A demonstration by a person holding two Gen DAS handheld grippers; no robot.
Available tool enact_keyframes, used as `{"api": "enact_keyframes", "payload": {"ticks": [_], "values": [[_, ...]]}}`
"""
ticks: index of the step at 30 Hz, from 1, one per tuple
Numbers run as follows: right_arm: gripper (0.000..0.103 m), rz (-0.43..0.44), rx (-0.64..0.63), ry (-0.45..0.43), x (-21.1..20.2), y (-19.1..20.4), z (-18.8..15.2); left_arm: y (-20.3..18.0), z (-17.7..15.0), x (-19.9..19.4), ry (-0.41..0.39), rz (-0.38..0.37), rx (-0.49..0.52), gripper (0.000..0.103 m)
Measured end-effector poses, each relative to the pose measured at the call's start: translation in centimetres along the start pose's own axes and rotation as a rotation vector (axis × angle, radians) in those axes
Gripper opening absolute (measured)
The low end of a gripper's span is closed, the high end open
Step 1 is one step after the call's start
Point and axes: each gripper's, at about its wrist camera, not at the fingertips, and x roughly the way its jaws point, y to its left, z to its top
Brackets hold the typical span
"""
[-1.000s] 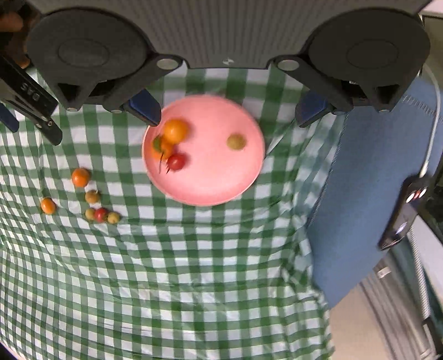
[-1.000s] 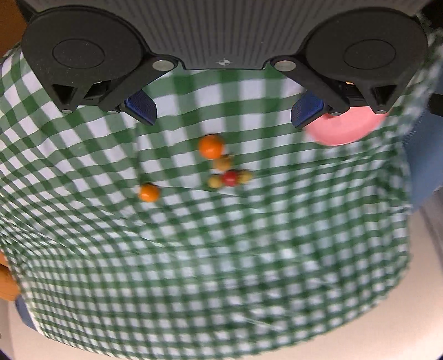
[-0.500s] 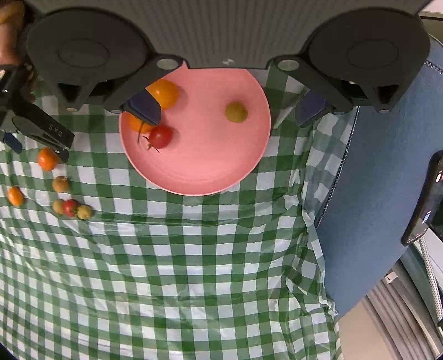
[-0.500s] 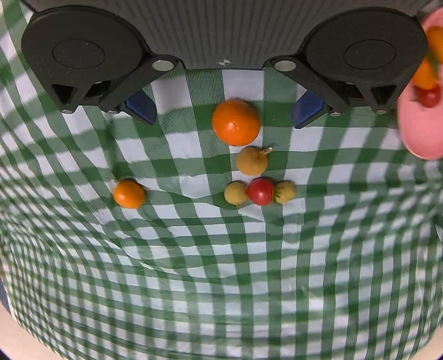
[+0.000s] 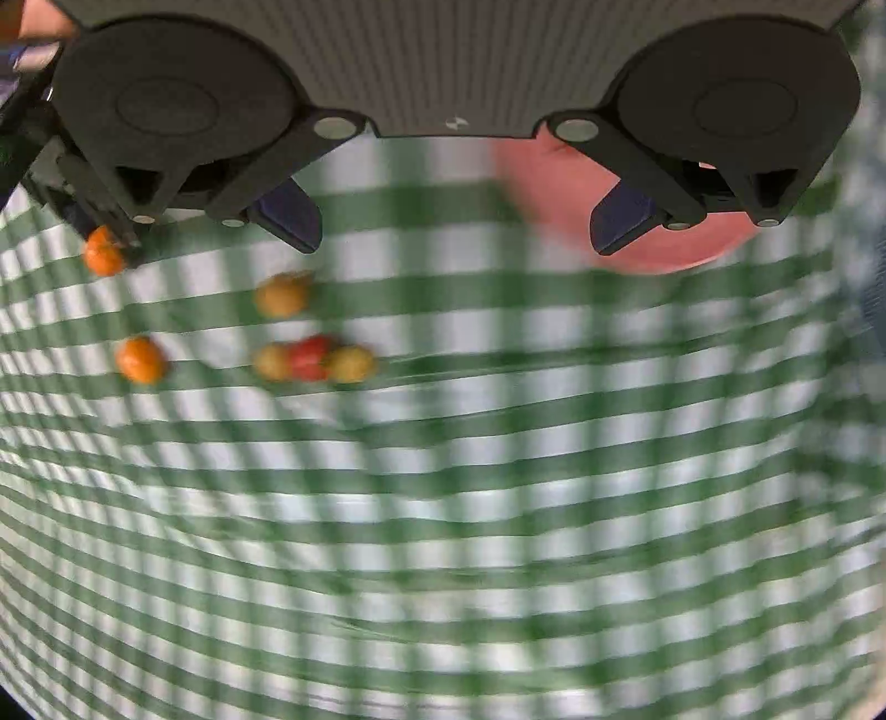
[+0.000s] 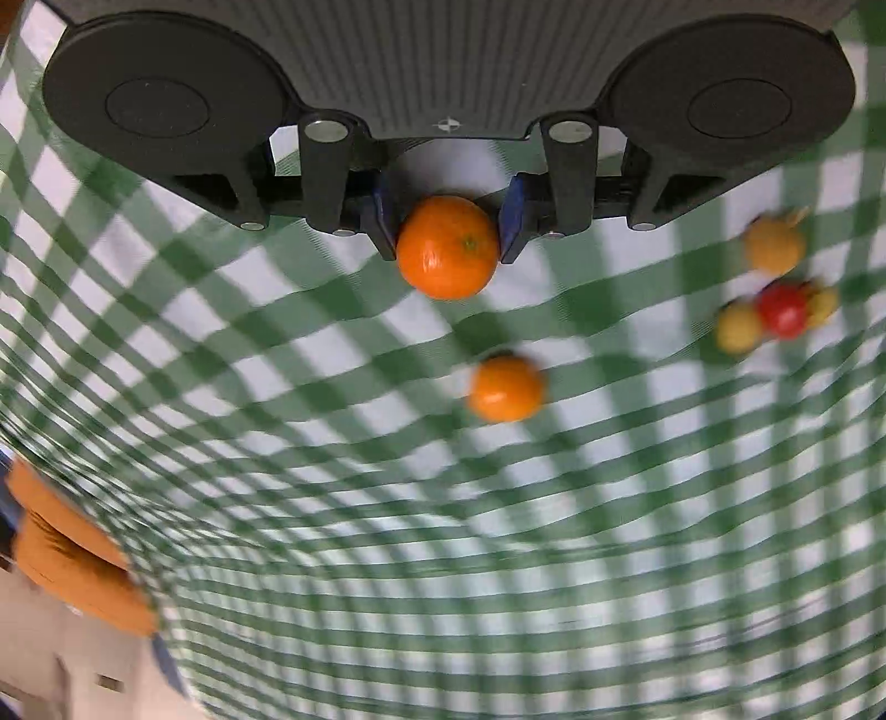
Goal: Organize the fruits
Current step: 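Grasp a yellow pear with the left tool while the right tool grasps an orange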
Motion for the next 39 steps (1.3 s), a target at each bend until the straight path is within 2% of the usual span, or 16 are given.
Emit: {"api": "enact_keyframes", "payload": {"ticks": [2, 6, 14, 16, 17, 18, 21, 26, 32, 36, 39], "values": [[0.040, -0.014, 0.022, -0.003, 0.2, -0.6, -0.1, -2.3, 0.9, 2.3, 0.022, -0.035, 0.039, 0.103], [0.040, -0.018, 0.012, -0.005, 0.4, -0.4, -0.2, -5.7, 1.8, 6.3, 0.066, -0.030, 0.097, 0.103], [0.044, -0.020, 0.000, -0.007, 0.8, 0.1, 0.3, -6.8, 2.2, 9.6, 0.105, -0.013, 0.062, 0.102], [0.043, -0.019, -0.007, -0.007, 0.8, 0.2, 0.4, -6.5, 2.2, 9.4, 0.085, -0.029, 0.044, 0.080], [0.039, -0.015, -0.010, -0.007, 0.8, 0.1, 0.4, -6.4, 2.2, 9.2, 0.091, -0.049, 0.045, 0.045], [0.039, -0.012, -0.010, -0.009, 0.7, 0.1, 0.5, -6.3, 2.2, 9.0, 0.104, -0.057, 0.050, 0.034], [0.039, -0.002, 0.021, -0.018, 0.5, -0.3, 0.7, -6.1, 2.2, 7.4, 0.058, -0.061, 0.059, 0.033], [0.039, 0.005, 0.059, -0.104, -0.7, -0.6, 0.8, -4.7, 1.7, 3.8, -0.022, -0.052, 0.070, 0.034], [0.039, 0.119, -0.013, -0.112, -1.7, 0.0, -0.1, 0.5, -2.9, -3.1, -0.008, -0.030, -0.023, 0.034], [0.039, 0.182, -0.033, -0.078, -5.3, -0.7, -0.3, 3.3, -7.0, -8.4, -0.042, 0.029, -0.028, 0.034], [0.039, 0.262, -0.028, -0.101, -11.3, -1.9, -0.7, 5.1, -10.1, -12.2, -0.063, 0.085, -0.024, 0.034]]}}
